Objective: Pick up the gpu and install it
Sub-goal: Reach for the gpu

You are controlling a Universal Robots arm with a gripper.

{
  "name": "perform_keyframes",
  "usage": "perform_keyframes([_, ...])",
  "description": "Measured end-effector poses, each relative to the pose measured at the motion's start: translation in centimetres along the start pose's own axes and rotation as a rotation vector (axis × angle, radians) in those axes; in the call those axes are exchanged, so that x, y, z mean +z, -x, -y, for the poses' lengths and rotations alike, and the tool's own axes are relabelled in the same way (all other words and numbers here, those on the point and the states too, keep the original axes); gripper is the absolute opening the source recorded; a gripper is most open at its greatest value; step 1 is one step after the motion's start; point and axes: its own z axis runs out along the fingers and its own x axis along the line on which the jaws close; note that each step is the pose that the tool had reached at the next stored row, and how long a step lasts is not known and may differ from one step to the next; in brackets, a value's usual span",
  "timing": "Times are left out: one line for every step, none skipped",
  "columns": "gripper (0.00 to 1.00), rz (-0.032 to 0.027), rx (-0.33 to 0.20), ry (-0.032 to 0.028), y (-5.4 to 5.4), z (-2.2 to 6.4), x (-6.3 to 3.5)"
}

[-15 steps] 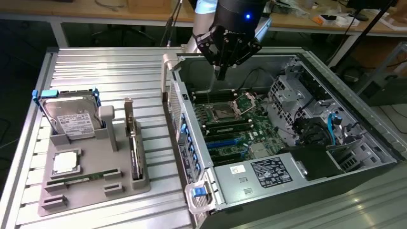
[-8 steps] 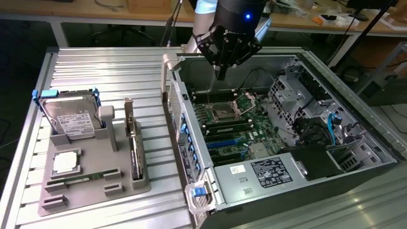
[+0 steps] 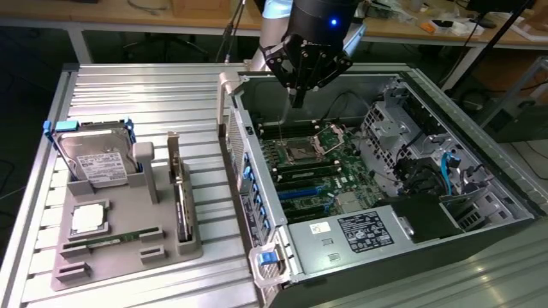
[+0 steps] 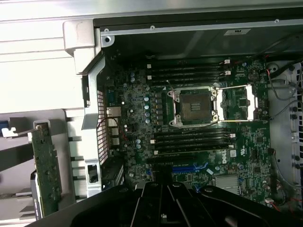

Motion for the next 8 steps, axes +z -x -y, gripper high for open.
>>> perform_keyframes([0.11, 0.0, 0.0, 0.0, 0.0, 0.0, 0.0])
perform_keyframes([0.11, 0.0001, 0.0, 0.0001, -0.05, 0.0, 0.0])
perform_keyframes([0.11, 0.0002, 0.0, 0.0002, -0.14, 0.01, 0.01])
perform_keyframes([0.11, 0.0001, 0.0, 0.0, -0.26, 0.02, 0.0])
perform_keyframes([0.11, 0.0, 0.0, -0.0001, -0.36, 0.03, 0.0])
perform_keyframes([0.11, 0.0001, 0.0, 0.0001, -0.49, 0.04, 0.0])
perform_keyframes([0.11, 0.0001, 0.0, 0.0, -0.59, 0.04, 0.0])
perform_keyframes([0.11, 0.0001, 0.0, 0.0001, -0.66, 0.05, 0.0])
